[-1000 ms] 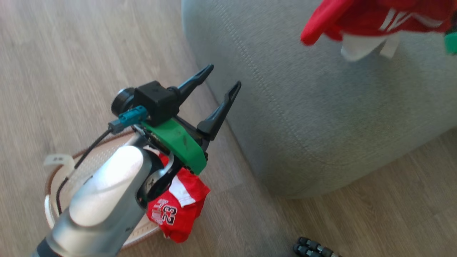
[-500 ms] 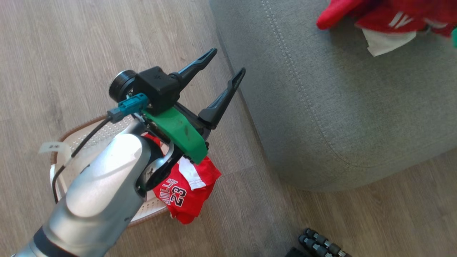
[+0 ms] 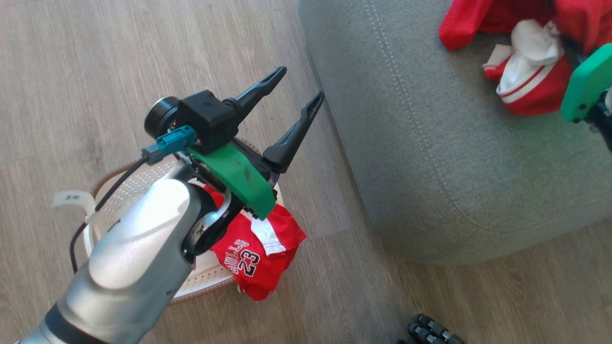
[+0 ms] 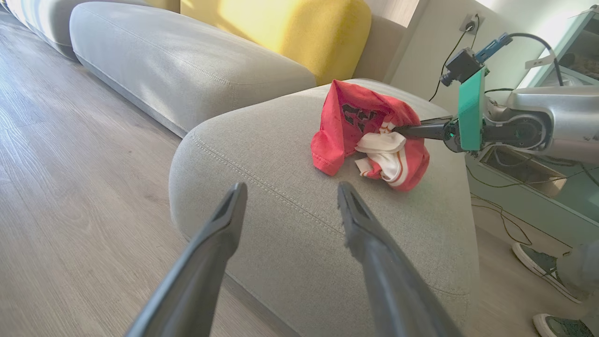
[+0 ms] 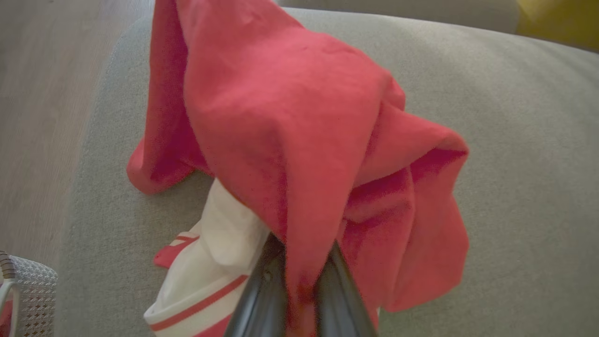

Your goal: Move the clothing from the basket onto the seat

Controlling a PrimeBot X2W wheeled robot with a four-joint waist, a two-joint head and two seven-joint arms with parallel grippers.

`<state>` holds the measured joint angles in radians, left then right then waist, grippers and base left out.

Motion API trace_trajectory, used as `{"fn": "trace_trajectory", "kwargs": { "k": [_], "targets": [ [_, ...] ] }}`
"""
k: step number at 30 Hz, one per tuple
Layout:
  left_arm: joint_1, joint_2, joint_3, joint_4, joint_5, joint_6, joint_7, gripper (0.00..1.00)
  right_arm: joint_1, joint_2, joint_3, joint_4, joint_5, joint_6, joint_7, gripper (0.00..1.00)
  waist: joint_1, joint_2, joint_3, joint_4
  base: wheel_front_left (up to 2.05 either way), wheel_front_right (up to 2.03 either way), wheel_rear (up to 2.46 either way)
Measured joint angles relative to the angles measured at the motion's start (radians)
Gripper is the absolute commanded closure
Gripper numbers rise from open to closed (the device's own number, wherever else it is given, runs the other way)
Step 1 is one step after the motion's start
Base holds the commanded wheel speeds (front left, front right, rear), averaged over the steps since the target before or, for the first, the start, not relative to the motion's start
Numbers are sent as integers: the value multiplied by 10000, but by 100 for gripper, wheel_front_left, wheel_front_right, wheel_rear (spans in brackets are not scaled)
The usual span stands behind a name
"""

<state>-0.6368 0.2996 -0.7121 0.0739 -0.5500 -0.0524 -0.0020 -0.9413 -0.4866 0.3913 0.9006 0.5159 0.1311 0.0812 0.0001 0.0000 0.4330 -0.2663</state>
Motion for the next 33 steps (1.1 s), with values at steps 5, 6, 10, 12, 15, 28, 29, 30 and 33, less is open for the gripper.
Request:
{"fn": "trace_trajectory", "kwargs": {
  "k": [5,6,10,12,15,28,29,30,33],
  "targets": [
    [2,13,0,44,-4,2,-42,0,-7,-138,642,-6,779,0,514,53,0,0,-109,80,0,0,0],
    [5,13,0,65,-4,4,-88,0,-6,-199,738,-4,890,0,527,53,0,0,-150,79,0,0,0],
    [12,6,0,121,-81,13,-174,0,-47,-351,1103,-4,1216,0,596,0,0,0,-333,36,0,0,0],
    [31,-2,-4,190,-96,15,-182,0,-112,-445,1321,-6,1319,0,598,0,0,0,-449,-6,0,0,0],
    [81,-6,-17,265,-115,94,-268,0,-124,-583,1567,-10,1494,0,598,0,0,0,-653,-85,0,0,0],
    [710,4,-15,466,-464,282,-541,0,-97,-1407,2635,-648,2240,0,612,0,0,0,-1807,-373,0,0,0],
    [750,4,-17,483,-472,324,-581,0,-92,-1492,2719,-802,2276,0,608,0,0,0,-1900,-380,0,0,0],
    [772,6,-10,491,-472,353,-614,0,-88,-1576,2769,-965,2334,0,575,0,0,0,-1995,-384,0,0,0],
    [916,8,38,491,-575,445,-713,0,-86,-1864,2823,-1371,2512,0,247,0,-1,1,-2274,-376,0,0,0]
  ]
}}
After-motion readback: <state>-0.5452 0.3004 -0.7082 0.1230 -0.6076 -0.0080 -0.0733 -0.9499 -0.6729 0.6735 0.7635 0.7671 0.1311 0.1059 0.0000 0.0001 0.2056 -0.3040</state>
